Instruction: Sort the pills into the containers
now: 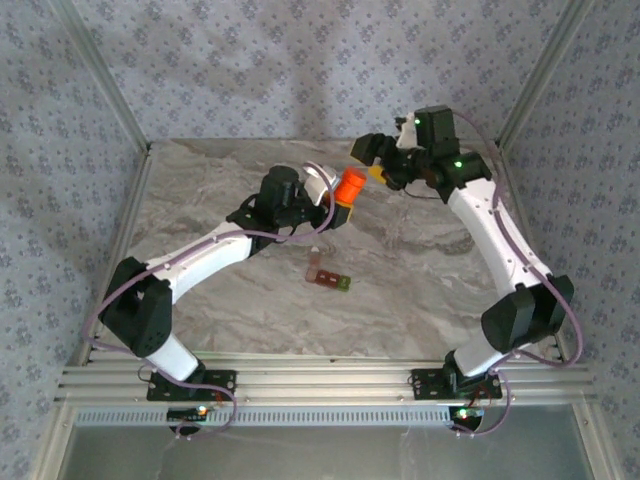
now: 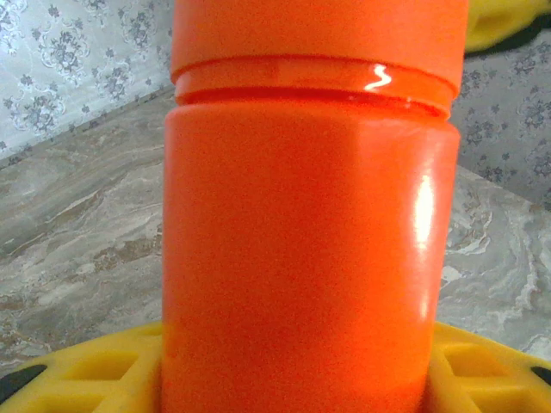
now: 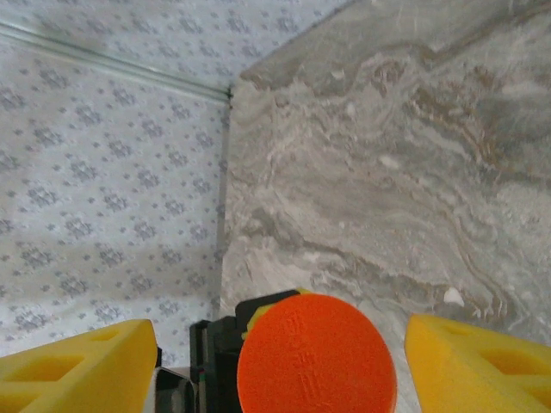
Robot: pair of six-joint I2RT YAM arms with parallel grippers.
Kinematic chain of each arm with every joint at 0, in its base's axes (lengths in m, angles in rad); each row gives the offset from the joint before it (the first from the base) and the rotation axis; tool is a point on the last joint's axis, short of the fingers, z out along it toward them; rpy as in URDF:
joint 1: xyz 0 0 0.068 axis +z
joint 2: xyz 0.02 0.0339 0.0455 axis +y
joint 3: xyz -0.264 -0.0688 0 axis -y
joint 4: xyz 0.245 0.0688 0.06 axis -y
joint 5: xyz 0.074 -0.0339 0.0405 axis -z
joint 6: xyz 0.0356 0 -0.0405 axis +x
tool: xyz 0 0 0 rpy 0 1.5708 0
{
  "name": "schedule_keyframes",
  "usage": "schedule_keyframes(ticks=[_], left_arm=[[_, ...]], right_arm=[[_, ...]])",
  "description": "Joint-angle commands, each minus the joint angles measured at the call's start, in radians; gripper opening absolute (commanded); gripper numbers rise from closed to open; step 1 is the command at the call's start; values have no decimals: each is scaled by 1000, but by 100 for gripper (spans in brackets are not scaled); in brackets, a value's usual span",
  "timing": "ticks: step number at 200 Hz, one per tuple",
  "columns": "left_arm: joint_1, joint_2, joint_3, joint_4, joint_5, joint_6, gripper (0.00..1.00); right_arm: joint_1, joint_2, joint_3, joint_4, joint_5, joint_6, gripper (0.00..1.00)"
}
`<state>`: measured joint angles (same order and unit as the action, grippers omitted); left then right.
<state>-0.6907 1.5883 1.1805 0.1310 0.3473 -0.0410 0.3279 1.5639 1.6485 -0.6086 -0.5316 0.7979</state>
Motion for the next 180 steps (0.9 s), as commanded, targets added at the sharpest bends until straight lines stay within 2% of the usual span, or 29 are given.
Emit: schedule_keyframes(ticks=[1,31,69,101,120,148,168,180], left_arm=[[3,11,33,24,0,18,0],[4,16,34,34,-2,10,0],[4,19,34,49,-5,-5,0],[6,14,33,54,0,-14,0],[9,9,33,60,28,-33,0],[23,0,33,76,97,-88,0],[24,-4,37,68,127,-102,0],[24,-6,38,58,119,-100,0]], right_arm=[[32,18,27,-64,25,-29,78],[56,14,5,-73,32,-39,74],[55,-16,-77,-36,4,-37,51],[23,-37,-142,61,-75,-108,41],[-19,-45,-170,141,-178,-228,40],[-93,-62,-213,255,-336,-398,44],[-137,-48,-214,309,-374,-382,45],[-146,-46,-207,321,-382,-344,54]])
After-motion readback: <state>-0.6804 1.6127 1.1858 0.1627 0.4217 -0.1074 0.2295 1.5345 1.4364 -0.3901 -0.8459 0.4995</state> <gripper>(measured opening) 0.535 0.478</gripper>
